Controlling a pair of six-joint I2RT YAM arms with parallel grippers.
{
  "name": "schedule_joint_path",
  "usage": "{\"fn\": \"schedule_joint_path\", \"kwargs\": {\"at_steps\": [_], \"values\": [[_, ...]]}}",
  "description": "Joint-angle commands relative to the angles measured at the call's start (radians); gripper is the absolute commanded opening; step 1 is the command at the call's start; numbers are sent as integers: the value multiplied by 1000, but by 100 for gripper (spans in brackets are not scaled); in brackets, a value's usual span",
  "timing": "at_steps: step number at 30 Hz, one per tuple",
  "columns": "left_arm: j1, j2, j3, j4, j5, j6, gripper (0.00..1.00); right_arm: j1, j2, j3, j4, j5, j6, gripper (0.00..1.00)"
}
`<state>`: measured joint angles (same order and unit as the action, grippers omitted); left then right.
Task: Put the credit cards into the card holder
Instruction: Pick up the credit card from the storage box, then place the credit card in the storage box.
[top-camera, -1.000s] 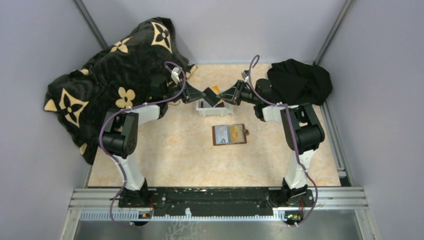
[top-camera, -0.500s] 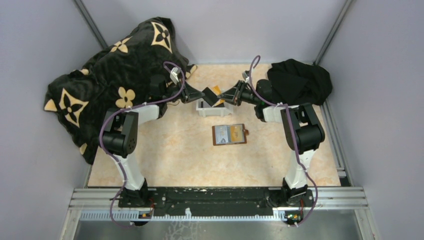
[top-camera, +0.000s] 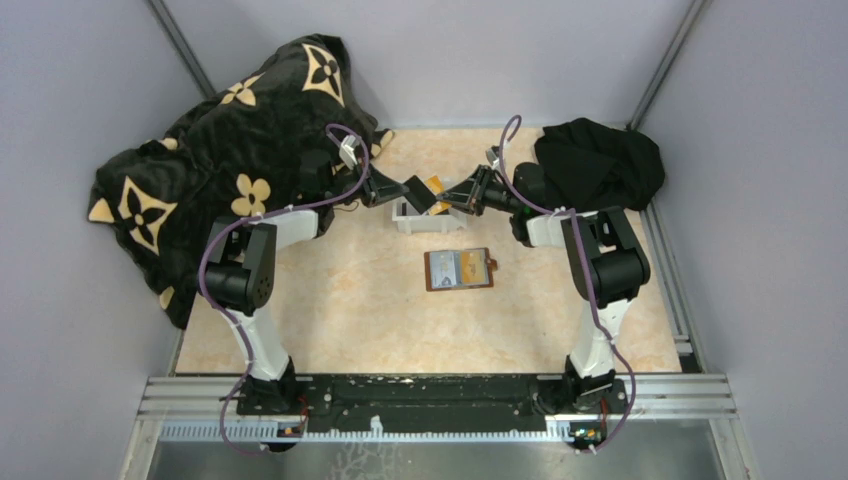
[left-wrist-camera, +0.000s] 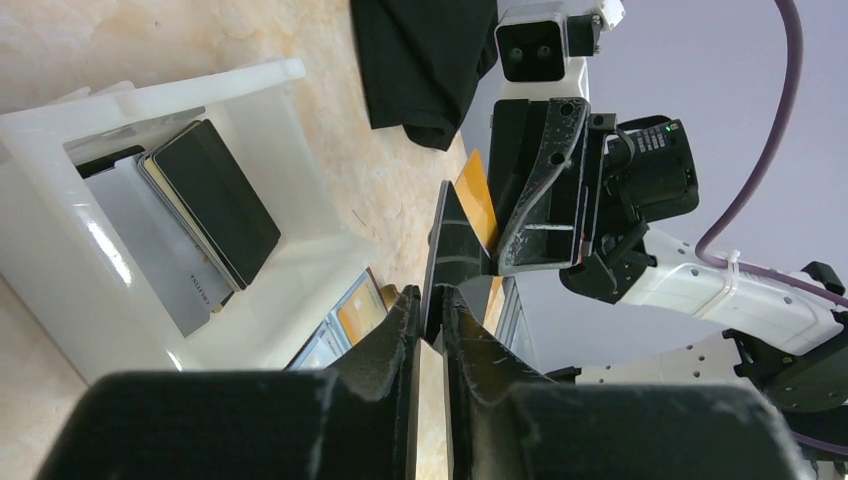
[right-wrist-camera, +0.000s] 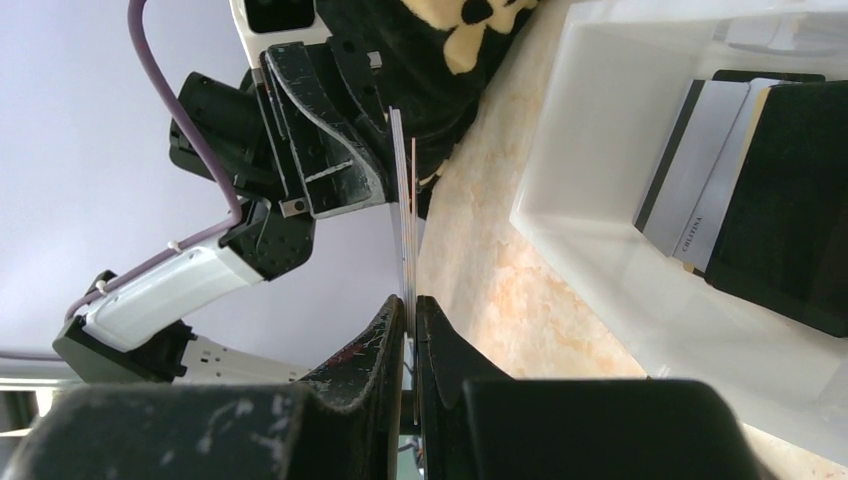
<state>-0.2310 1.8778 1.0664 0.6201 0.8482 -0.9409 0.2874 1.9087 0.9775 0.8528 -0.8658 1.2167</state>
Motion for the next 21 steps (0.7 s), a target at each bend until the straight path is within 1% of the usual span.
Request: {"fn": "schedule_joint_path", "kwargs": {"at_steps": [1,4,7,15,21], "values": [[19,27,-11,8,-48,28,13,-23,-14,-5,89,-20,3,9],[19,52,2,38,-55,-4,7,-28,-5,-1,87,-11,3,8],[19,86,19,67,-58,-33,4,-32,12,14,78,-4,-2,8],[10,139,64,91,-109,-37,0,-38,72,63,48,16,-24,7],[3,183,109,125,-128,-66,0,-54,89,86,-9,40,-80,6]]}}
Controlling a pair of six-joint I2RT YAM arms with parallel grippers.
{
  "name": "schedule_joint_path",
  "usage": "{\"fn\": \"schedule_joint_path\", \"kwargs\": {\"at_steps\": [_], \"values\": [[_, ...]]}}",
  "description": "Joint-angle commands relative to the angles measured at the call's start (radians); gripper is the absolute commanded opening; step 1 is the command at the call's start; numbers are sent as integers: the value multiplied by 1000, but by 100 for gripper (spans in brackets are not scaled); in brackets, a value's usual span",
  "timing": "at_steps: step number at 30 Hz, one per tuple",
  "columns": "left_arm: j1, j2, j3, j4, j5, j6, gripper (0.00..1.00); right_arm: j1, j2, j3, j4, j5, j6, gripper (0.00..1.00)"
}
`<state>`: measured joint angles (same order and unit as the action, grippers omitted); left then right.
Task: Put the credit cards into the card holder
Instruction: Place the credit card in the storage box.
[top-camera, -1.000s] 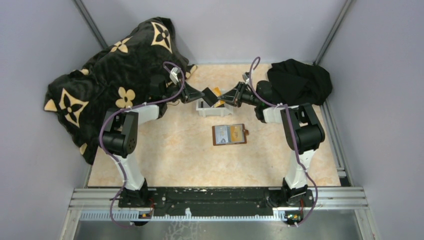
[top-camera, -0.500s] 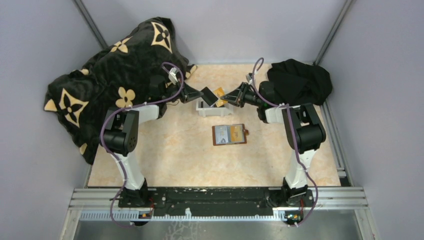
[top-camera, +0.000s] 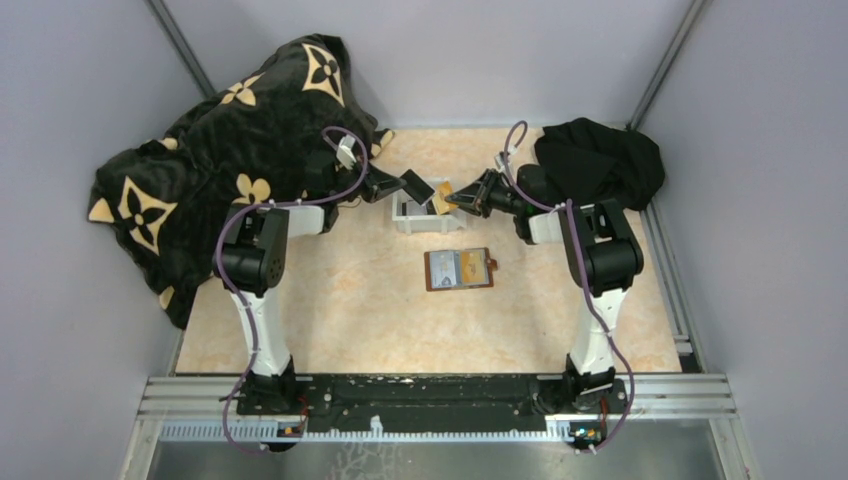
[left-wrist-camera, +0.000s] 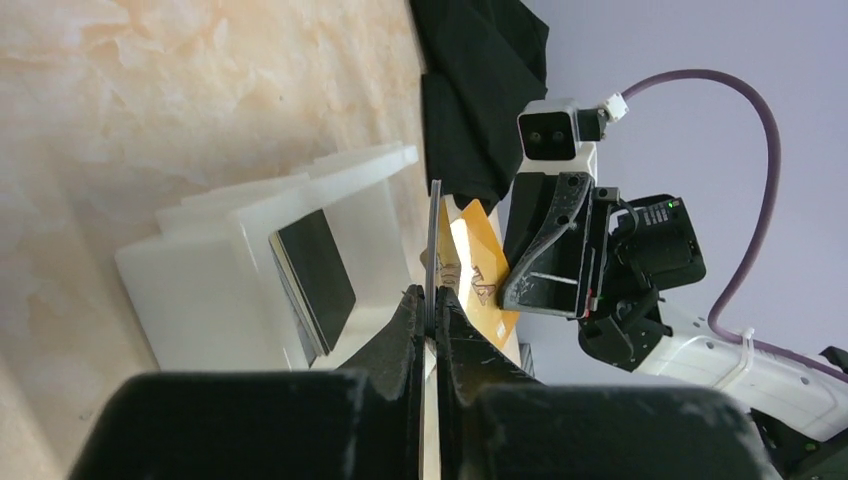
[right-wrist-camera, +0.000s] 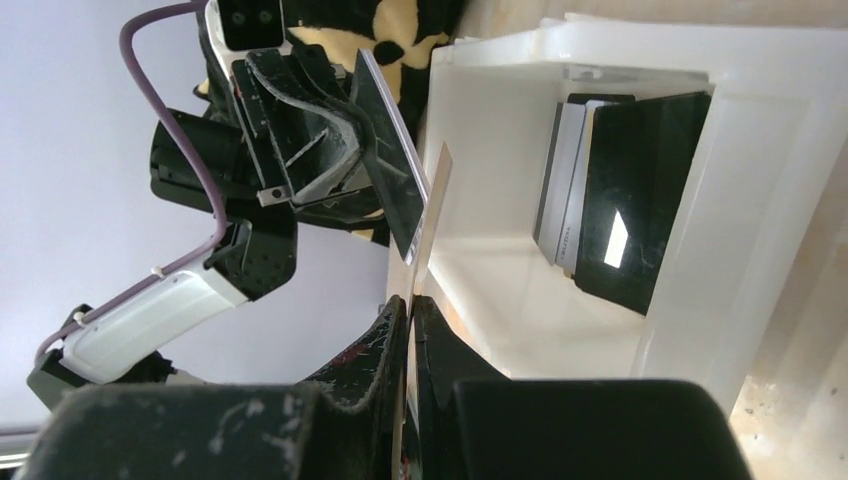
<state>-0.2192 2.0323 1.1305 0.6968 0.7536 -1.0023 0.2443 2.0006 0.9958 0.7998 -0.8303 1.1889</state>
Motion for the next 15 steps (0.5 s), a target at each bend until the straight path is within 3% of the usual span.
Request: {"fn": "schedule_joint_path", "kwargs": {"at_steps": [1,15], "values": [[-11,34,50,55,-35,-9,0,-14,-5,70,31,8,-62,5],[-29,37,72,-2,-74,54,0,-28,-55,86,-246,116,-276,0]]}}
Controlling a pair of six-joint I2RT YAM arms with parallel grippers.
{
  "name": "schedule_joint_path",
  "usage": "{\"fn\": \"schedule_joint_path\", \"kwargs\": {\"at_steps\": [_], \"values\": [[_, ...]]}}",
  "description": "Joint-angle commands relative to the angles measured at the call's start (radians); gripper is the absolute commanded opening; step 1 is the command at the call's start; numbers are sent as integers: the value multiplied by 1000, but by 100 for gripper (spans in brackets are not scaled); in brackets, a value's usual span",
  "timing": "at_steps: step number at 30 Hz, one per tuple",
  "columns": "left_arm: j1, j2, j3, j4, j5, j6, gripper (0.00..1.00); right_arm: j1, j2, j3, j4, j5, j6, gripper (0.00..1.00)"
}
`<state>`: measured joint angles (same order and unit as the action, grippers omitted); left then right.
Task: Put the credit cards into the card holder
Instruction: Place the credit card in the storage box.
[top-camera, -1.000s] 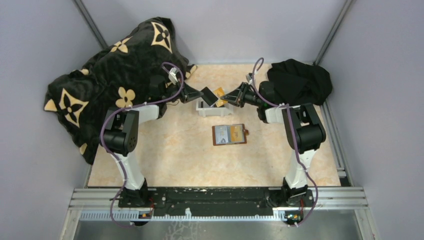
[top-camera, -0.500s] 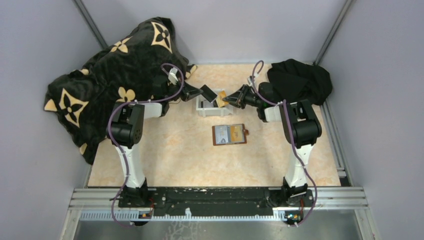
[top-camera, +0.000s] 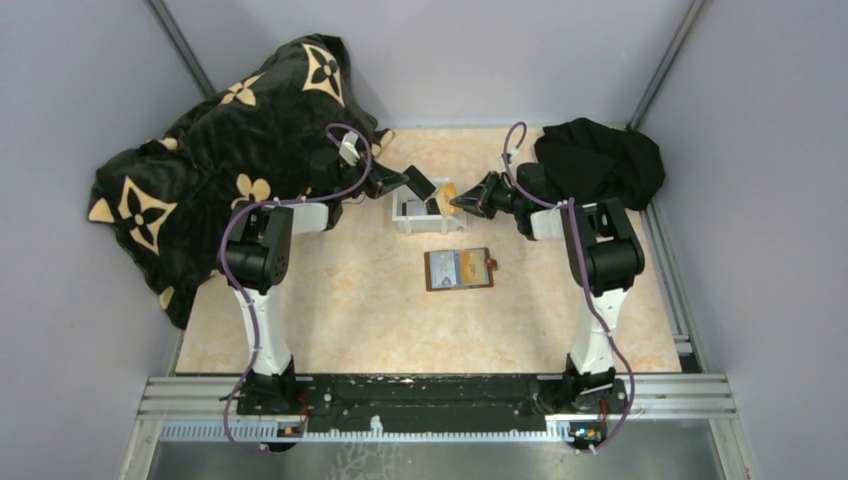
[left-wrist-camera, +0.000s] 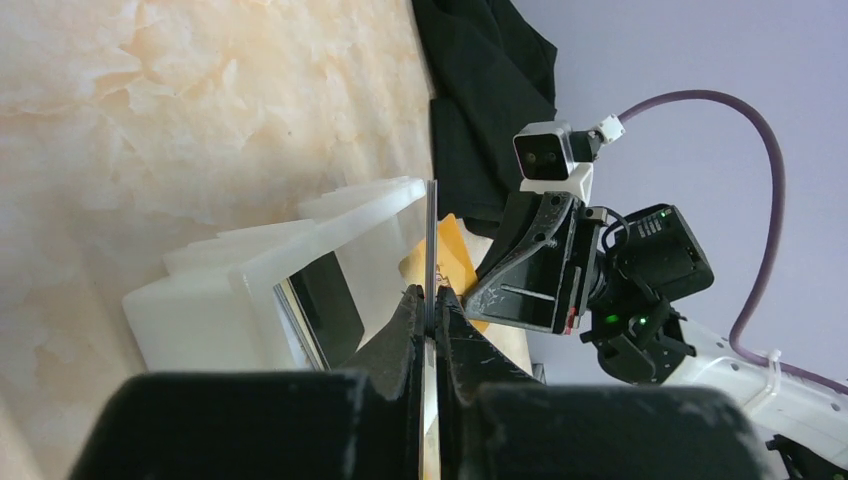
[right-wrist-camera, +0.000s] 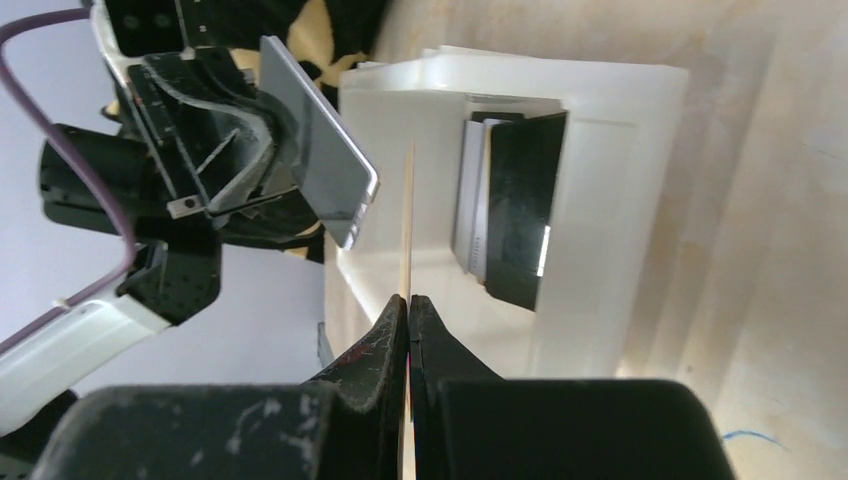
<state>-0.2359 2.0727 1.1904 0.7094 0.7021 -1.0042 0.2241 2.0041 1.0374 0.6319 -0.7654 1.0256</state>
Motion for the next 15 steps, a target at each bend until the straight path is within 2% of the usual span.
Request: {"fn": "schedule_joint_path", "kwargs": {"at_steps": [1,11,15], "values": [[-14,-5,12,-20,-25,59,0,-10,-65,43,-95,62,-128,0],[-29,-7,44,-117,-63,152,0,-20,-113,11,-143,115,-179,0],[-42,-9,74,-183,-87,196,6,-22,-139,7,-172,134,-207,0]]}}
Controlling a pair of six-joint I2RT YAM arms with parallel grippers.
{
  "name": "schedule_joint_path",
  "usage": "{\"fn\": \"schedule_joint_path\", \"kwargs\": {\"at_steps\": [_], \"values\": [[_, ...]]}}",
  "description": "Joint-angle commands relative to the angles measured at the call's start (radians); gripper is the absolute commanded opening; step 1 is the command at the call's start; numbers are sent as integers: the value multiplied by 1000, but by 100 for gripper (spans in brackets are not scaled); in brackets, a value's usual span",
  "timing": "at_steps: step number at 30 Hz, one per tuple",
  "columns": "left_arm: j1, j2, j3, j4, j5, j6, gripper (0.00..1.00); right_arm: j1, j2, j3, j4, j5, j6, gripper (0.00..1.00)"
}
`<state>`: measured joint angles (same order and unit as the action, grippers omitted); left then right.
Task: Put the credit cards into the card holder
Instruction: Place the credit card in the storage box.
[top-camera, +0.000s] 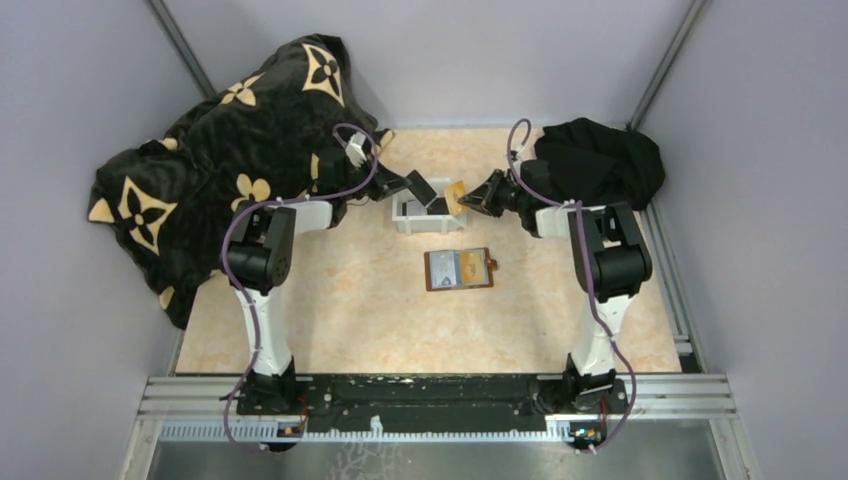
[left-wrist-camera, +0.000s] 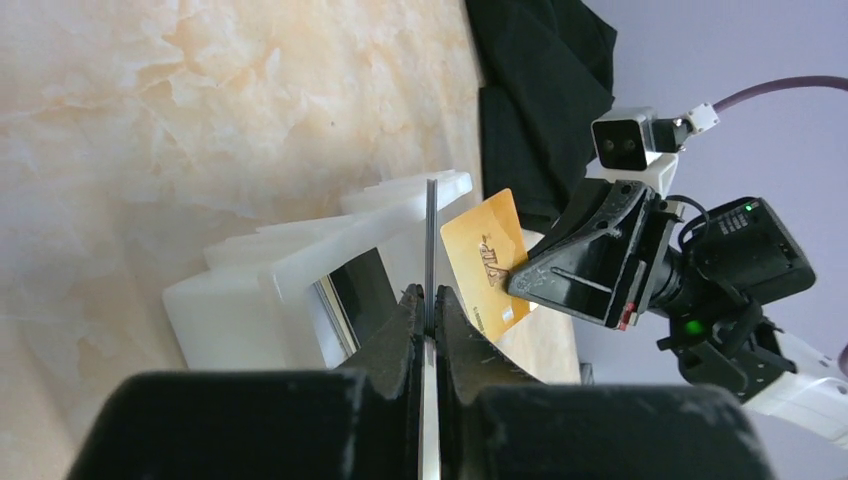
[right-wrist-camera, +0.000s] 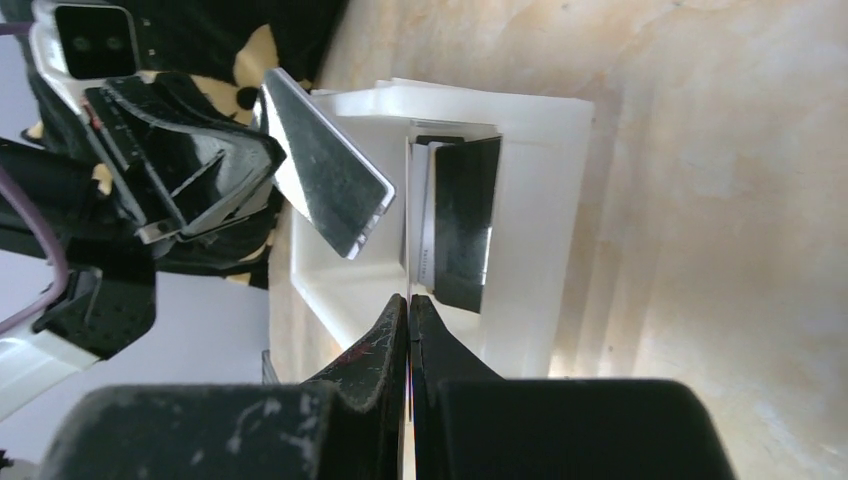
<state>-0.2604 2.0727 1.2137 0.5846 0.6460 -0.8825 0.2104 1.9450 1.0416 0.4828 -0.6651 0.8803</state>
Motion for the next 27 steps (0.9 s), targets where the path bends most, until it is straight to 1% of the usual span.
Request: {"fn": "schedule_joint_path", "kwargs": {"at_steps": [1,5,8,11,14,19,23,27], "values": [[-21,-14,56,-77,-41,89,8,-8,-89,0,-34,42,-71,0],[-32,-29,64,-127,-73,131,22,-8,-142,-20,-91,79,-122,0],[-37,-35,61,-139,-84,142,29,0,-194,-48,-134,120,-159,0],[-44,-44,56,-143,-94,150,35,29,-264,-68,-221,190,-230,0],[-56,-60,62,-159,-109,168,38,89,-357,-83,-317,308,-305,0],[-75,-110,76,-207,-157,206,39,195,-475,-131,-435,516,-375,0],[-122,-209,42,-254,-264,271,39,287,-539,-166,-514,654,-412,0],[-204,-325,-34,-303,-407,331,39,362,-584,-221,-555,759,-412,0]]}}
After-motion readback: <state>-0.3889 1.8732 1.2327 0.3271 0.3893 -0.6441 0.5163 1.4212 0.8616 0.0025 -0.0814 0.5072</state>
